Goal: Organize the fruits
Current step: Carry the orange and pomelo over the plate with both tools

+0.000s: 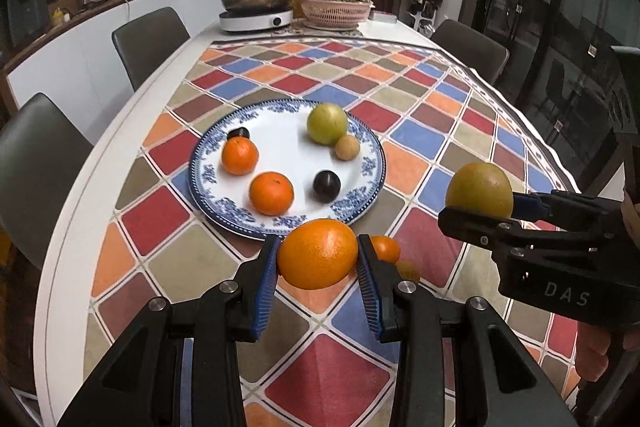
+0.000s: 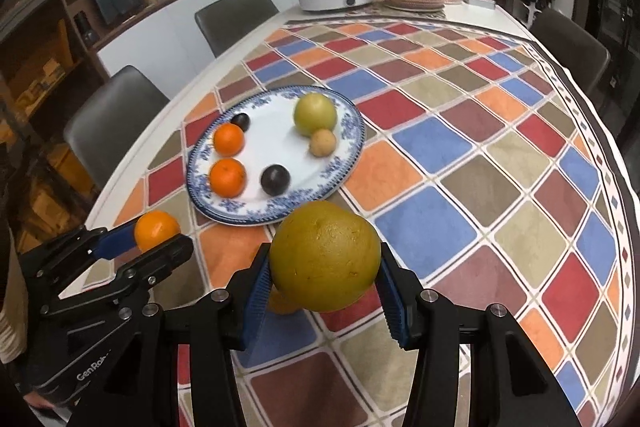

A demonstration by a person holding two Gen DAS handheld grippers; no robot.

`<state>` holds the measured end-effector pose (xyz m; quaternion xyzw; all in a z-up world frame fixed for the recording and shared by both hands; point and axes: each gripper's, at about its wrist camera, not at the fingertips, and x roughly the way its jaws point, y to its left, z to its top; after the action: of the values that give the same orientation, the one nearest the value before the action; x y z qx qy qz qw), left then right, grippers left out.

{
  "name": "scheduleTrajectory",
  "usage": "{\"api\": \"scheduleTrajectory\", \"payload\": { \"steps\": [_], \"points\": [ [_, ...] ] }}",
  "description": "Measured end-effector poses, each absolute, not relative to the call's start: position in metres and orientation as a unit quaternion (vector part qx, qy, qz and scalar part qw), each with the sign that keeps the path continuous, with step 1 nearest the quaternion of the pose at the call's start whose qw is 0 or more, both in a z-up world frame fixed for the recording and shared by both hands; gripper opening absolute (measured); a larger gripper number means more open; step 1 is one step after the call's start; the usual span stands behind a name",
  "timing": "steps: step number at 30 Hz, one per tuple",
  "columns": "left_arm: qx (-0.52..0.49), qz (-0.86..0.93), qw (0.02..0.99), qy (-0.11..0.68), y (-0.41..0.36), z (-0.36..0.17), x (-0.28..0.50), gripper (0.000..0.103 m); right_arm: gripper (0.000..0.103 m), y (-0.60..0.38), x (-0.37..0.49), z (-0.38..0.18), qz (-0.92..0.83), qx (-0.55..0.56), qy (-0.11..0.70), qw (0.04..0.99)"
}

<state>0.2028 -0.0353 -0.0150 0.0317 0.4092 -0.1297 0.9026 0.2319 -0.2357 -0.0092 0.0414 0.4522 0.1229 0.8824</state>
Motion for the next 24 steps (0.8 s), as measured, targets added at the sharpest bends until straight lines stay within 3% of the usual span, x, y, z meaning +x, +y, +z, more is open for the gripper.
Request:
{"api": "scheduleTrajectory", "payload": {
  "steps": [24],
  "points": [
    [0.036,-0.107,0.922,0.370,-0.004,0.020,0.215,0.037,0.050,-0.197,0.258,0.025,0.175,-0.002,0.432,0.885]
  ]
}}
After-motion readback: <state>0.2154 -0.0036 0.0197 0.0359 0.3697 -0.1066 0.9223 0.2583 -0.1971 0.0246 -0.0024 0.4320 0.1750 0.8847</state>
